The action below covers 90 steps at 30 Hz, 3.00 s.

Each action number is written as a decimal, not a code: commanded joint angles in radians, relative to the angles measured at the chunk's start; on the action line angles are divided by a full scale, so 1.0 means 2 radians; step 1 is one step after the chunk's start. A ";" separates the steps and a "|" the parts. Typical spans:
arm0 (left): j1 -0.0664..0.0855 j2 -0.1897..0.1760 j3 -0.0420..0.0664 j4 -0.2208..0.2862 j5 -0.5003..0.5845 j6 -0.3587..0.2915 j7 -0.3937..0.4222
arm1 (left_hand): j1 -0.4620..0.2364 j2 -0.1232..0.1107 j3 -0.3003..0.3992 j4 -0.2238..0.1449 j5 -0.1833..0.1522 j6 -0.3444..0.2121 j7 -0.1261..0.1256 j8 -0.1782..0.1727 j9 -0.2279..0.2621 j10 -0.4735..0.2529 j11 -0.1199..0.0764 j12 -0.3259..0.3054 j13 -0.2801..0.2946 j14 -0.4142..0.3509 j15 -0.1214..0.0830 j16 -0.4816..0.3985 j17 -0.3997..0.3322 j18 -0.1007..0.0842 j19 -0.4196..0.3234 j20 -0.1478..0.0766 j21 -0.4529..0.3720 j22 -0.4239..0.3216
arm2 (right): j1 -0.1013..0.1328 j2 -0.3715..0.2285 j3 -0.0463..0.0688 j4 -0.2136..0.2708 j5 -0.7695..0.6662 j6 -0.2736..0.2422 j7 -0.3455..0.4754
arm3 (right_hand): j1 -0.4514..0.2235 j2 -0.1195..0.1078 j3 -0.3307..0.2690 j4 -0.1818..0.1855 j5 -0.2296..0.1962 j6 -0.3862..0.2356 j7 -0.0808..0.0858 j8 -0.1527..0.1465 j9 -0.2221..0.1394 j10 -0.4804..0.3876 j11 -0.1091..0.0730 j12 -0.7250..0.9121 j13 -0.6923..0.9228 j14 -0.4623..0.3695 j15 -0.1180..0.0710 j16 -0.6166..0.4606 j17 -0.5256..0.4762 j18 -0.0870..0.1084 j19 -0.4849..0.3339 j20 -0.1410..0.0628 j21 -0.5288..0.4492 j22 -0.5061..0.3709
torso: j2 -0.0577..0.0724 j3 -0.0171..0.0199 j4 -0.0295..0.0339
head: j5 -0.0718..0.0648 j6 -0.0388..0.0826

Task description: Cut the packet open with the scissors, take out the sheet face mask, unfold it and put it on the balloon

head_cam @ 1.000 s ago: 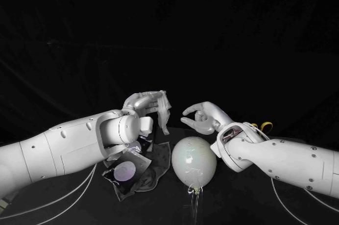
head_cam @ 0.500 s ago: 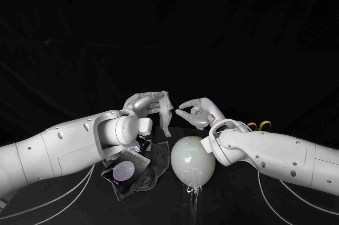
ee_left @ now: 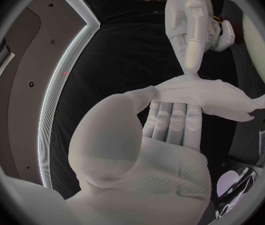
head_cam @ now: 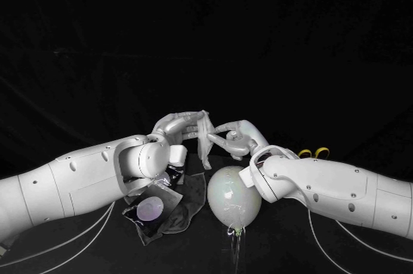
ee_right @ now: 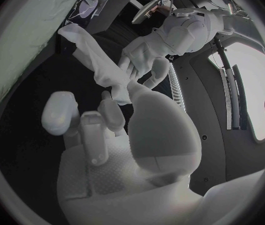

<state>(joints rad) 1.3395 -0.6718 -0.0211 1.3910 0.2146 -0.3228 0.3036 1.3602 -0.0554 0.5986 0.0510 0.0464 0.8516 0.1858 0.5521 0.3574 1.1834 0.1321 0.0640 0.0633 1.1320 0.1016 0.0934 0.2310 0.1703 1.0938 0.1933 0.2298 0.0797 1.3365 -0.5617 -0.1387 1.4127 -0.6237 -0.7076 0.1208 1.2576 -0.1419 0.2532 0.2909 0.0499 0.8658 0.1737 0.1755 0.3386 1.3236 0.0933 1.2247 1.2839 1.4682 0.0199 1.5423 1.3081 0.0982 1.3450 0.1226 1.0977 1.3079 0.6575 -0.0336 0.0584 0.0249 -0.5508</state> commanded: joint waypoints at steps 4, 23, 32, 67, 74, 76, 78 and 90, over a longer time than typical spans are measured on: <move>0.001 0.000 0.000 0.002 -0.011 0.021 0.002 | 0.000 0.006 -0.004 0.000 0.000 -0.002 -0.001 0.003 0.003 0.005 0.000 0.001 0.000 0.002 -0.001 0.002 0.001 0.005 0.001 0.000 -0.003 -0.002 | 0.000 0.001 0.001 0.004 0.027 0.008 0.036 | 0.000 0.009 -0.009 -0.001 -0.001 0.005 0.001 -0.001 0.000 0.011 0.000 0.015 0.012 0.045 0.003 0.007 0.117 -0.006 0.008 0.003 0.016 0.074 | 0.000 0.0000 0.0000 | -0.001 0.000; 0.001 -0.002 0.000 0.003 -0.017 0.016 0.000 | 0.002 0.007 -0.008 -0.001 0.000 -0.002 -0.001 0.004 0.005 0.008 -0.001 0.001 0.000 0.001 -0.002 0.002 0.002 0.006 0.001 0.000 -0.006 -0.003 | 0.001 -0.006 0.003 0.011 0.045 -0.049 0.064 | 0.118 0.079 0.058 -0.065 0.000 0.082 -0.036 0.063 0.026 0.063 -0.033 0.082 0.064 0.051 -0.026 0.014 0.131 -0.020 0.049 -0.021 0.100 0.094 | 0.000 0.0001 0.0001 | 0.000 0.001; 0.001 -0.003 0.000 0.005 -0.019 0.017 -0.003 | 0.003 0.007 -0.009 -0.002 0.000 -0.002 -0.002 0.004 0.006 0.009 -0.001 0.001 0.000 0.002 -0.002 0.002 0.002 0.006 0.002 0.000 -0.006 -0.003 | 0.001 -0.007 0.003 0.011 0.041 -0.051 0.059 | 0.102 0.067 0.092 -0.076 0.000 0.073 -0.039 0.093 0.041 0.071 -0.036 0.089 0.071 0.051 -0.029 0.014 0.131 -0.022 0.052 -0.026 0.110 0.096 | 0.000 0.0002 0.0001 | -0.001 0.001; 0.001 -0.007 -0.005 -0.006 -0.025 0.064 -0.048 | -0.015 0.002 -0.003 0.035 0.002 -0.019 0.009 -0.032 -0.009 -0.012 0.007 -0.001 0.000 0.005 0.001 0.002 0.005 0.007 0.008 0.003 -0.015 -0.006 | 0.015 -0.019 0.007 0.012 0.006 -0.008 0.001 | 0.079 0.055 0.129 -0.092 -0.001 0.068 -0.044 0.126 0.059 0.080 -0.041 0.098 0.080 0.051 -0.034 0.014 0.131 -0.022 0.053 -0.030 0.114 0.096 | 0.000 -0.0001 0.0000 | -0.002 -0.003; 0.001 -0.008 -0.006 -0.008 -0.026 0.072 -0.058 | -0.025 -0.012 -0.008 0.047 0.002 -0.015 0.010 -0.039 -0.011 -0.012 0.008 0.000 0.000 0.006 0.001 0.002 0.006 0.007 0.009 0.004 -0.018 -0.007 | 0.015 -0.019 0.007 0.011 0.002 -0.012 -0.004 | 0.078 0.054 0.132 -0.094 -0.001 0.067 -0.044 0.128 0.060 0.080 -0.041 0.098 0.080 0.051 -0.034 0.014 0.131 -0.023 0.053 -0.030 0.114 0.096 | 0.000 0.0003 0.0003 | -0.001 -0.004; 0.001 -0.009 -0.006 -0.009 -0.026 0.072 -0.060 | -0.027 -0.016 -0.010 0.050 0.002 -0.015 0.010 -0.041 -0.012 -0.012 0.008 0.000 0.000 0.006 0.001 0.002 0.006 0.007 0.009 0.005 -0.018 -0.007 | 0.015 -0.020 0.007 0.011 0.001 -0.015 -0.004 | 0.076 0.053 0.134 -0.095 -0.001 0.066 -0.044 0.130 0.060 0.080 -0.041 0.098 0.081 0.051 -0.034 0.014 0.131 -0.023 0.053 -0.030 0.115 0.097 | 0.000 0.0002 0.0003 | -0.001 -0.004; 0.001 -0.010 -0.006 -0.010 -0.026 0.073 -0.063 | -0.030 -0.023 -0.014 0.052 0.002 -0.017 0.010 -0.044 -0.014 -0.012 0.008 0.000 0.000 0.006 0.001 0.002 0.006 0.007 0.009 0.005 -0.020 -0.007 | 0.015 -0.020 0.007 0.010 0.001 -0.019 -0.003 | 0.076 0.053 0.134 -0.095 -0.001 0.066 -0.044 0.130 0.060 0.080 -0.041 0.098 0.081 0.051 -0.034 0.014 0.131 -0.023 0.053 -0.030 0.115 0.097 | 0.000 0.0003 0.0003 | -0.001 -0.004; 0.001 -0.013 -0.009 -0.017 -0.037 0.074 -0.086 | -0.028 -0.061 -0.037 0.054 0.002 -0.018 0.006 -0.060 -0.020 -0.009 0.006 0.000 0.001 0.003 0.002 0.000 0.007 0.007 -0.007 0.012 -0.035 -0.008 | 0.015 -0.022 0.008 0.014 0.009 -0.038 0.010 | 0.073 0.052 0.139 -0.098 -0.001 0.065 -0.044 0.133 0.062 0.081 -0.042 0.099 0.082 0.051 -0.034 0.014 0.131 -0.023 0.055 -0.030 0.118 0.098 | 0.000 0.0001 0.0001 | -0.002 -0.005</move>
<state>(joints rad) 1.3397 -0.6990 -0.0395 1.3578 0.1563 -0.1992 0.1555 1.3027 -0.1689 0.5283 0.1599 0.0462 0.8198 0.2001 0.4362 0.3183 1.1686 0.1465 0.0640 0.0647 1.1383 0.1023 0.0928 0.2448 0.1737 1.0855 0.2175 0.1644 0.0642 1.3664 -0.6060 -0.1246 1.4377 -0.6015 -0.7685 0.1224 1.4076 -0.0424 0.5233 0.0963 0.0417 0.9982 0.0907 0.3992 0.4075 1.4436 0.0263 1.4191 1.3082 1.4647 -0.0411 1.5673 1.3074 0.0667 1.4527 0.0700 1.3301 1.3077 0.6575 -0.0330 0.0583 0.0221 -0.5603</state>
